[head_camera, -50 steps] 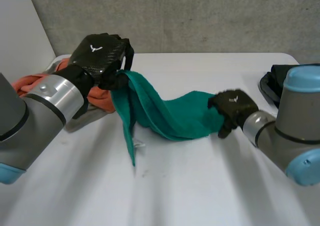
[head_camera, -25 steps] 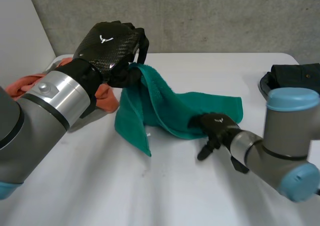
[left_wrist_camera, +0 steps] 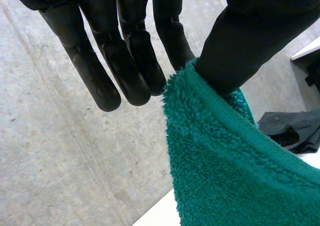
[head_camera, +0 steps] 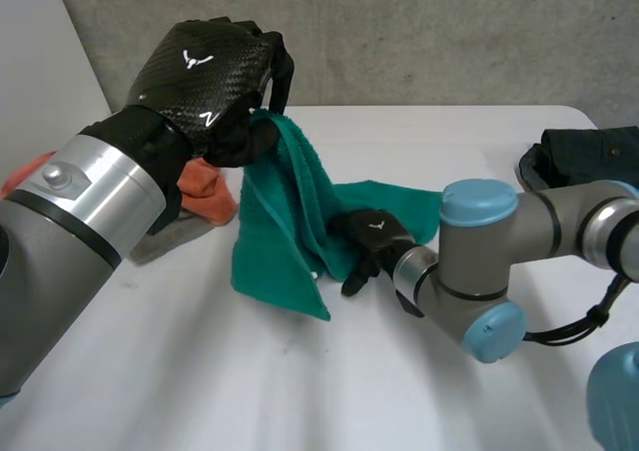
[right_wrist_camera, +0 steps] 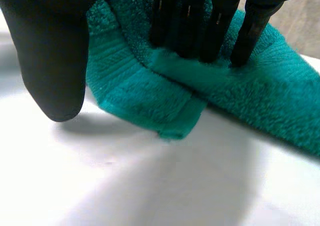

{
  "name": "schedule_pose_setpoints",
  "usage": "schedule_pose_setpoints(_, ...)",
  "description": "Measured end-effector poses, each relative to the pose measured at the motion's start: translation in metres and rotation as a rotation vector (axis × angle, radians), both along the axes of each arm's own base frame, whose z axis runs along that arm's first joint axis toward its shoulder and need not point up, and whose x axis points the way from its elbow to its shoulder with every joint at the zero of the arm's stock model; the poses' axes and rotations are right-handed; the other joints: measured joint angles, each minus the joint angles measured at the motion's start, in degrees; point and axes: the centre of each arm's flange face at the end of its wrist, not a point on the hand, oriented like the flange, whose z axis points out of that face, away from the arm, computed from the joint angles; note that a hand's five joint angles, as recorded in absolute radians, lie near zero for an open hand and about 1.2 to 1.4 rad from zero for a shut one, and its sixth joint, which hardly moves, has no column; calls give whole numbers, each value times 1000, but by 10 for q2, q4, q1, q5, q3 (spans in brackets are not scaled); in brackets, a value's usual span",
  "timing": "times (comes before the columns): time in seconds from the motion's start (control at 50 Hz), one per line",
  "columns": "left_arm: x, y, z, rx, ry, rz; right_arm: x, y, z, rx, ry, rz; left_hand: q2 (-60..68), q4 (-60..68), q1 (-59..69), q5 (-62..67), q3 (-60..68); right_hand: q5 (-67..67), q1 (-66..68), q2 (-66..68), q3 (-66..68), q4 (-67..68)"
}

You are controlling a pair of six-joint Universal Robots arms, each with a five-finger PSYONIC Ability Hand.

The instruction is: Fold the laundry.

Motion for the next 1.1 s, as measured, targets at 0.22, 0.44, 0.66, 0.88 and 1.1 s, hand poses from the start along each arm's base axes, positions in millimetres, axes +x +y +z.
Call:
schedule_pose_setpoints(0.22,1,1,5,21,45,2,23,9,-7,44,-68,13,0,0,0,0,0,43,37,35,35,44)
schedule_pose_setpoints(0.44,4,4,11,15,70,6,42,17,-11,53,-110,10,1,0,9,16,0,102,97,99,100,105)
schedule_pose_setpoints(0.66,5,5,16,10,88,6,51,19,-12,109,-187,-12,2,0,9,16,2,409,391,410,402,406)
schedule_pose_setpoints(0.88,18,-11,13,18,91,108,12,1,76,-154,-122,-103,2,0,9,16,2,419,393,418,423,437)
schedule_pose_setpoints(1.1,52,-43,-20,112,7,264,-108,-19,181,-502,351,-154,2,0,9,16,2,422,393,418,427,439)
